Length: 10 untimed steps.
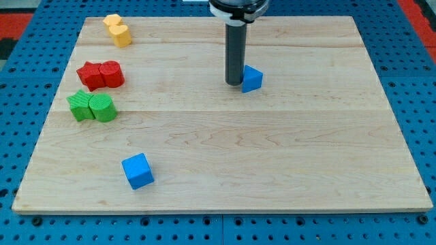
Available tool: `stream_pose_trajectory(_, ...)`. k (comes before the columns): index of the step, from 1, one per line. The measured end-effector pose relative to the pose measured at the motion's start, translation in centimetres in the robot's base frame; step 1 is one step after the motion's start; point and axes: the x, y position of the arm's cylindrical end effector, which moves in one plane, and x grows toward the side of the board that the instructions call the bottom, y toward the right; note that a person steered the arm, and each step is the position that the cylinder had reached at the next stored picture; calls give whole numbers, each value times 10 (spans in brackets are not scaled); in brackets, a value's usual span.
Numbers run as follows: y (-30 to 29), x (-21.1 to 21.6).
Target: Slightly push the blue cube towards right
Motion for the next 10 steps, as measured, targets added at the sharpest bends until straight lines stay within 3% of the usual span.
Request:
stream_pose_trajectory(2,92,0)
stream_pose_trajectory(3,135,20)
stream_pose_trajectory(4,135,115)
stream_pose_trajectory(5,77,207)
stream_pose_trajectory(6,-68,232)
stream_pose_trajectory(7,-211,218)
stream_pose_trajectory(8,-206,154)
stream_pose_trajectory(9,-176,154)
stream_pose_trajectory(10,-272,153)
